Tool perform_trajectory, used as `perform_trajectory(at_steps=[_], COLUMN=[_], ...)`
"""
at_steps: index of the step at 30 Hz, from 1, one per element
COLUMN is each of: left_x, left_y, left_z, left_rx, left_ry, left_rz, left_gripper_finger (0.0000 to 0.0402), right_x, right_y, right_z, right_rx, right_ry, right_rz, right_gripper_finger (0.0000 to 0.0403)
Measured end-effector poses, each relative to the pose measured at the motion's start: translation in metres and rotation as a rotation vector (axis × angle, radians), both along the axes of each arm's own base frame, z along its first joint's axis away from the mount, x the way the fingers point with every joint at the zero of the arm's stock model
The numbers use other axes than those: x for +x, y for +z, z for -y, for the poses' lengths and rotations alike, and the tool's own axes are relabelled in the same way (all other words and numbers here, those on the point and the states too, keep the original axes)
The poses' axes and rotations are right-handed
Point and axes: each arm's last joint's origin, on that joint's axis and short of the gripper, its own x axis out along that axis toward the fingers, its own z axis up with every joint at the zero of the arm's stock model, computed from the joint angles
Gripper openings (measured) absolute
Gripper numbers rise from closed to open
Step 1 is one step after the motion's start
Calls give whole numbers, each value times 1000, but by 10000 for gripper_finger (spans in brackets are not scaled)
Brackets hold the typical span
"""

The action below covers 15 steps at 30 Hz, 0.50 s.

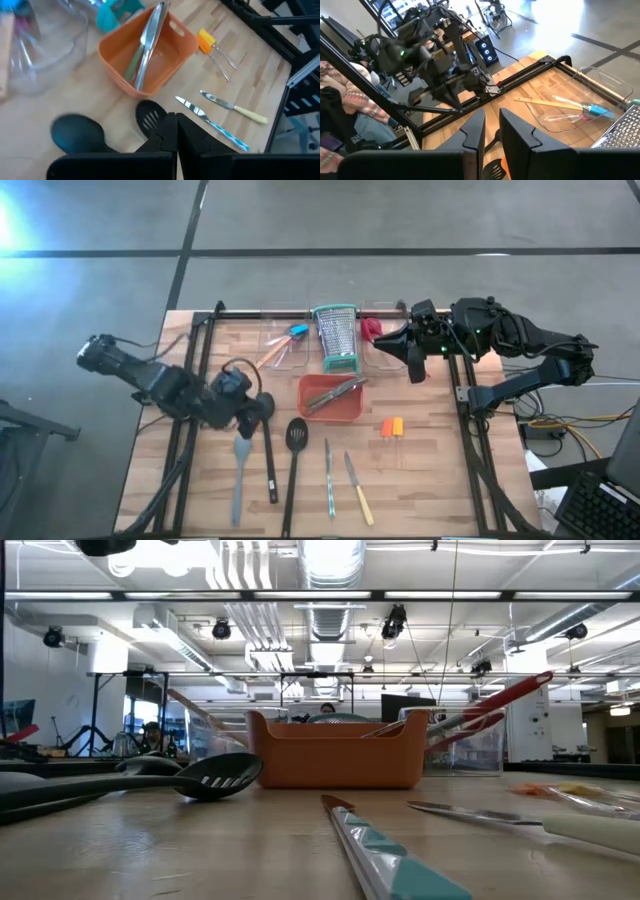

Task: Pick & Place Kitchen Items
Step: Put the black serving spoon into the right transparent bin

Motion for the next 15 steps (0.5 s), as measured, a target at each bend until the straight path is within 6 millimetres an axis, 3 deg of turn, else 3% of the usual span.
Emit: perform_trajectory(at_steps=[6, 15], left_x=[12, 18], left_y=[-18, -46], left_z=[18, 26], left_rx=[-79, -140], left_ry=[117, 390], left_rz=[-58, -190], left_gripper_finger=[0, 10], right_x=[0, 0], right_y=[0, 0], right_z=[0, 0], right_rx=[-22, -48], right_ry=[5, 5], right_rz=[-3, -6], right_gripper_finger=[52, 52])
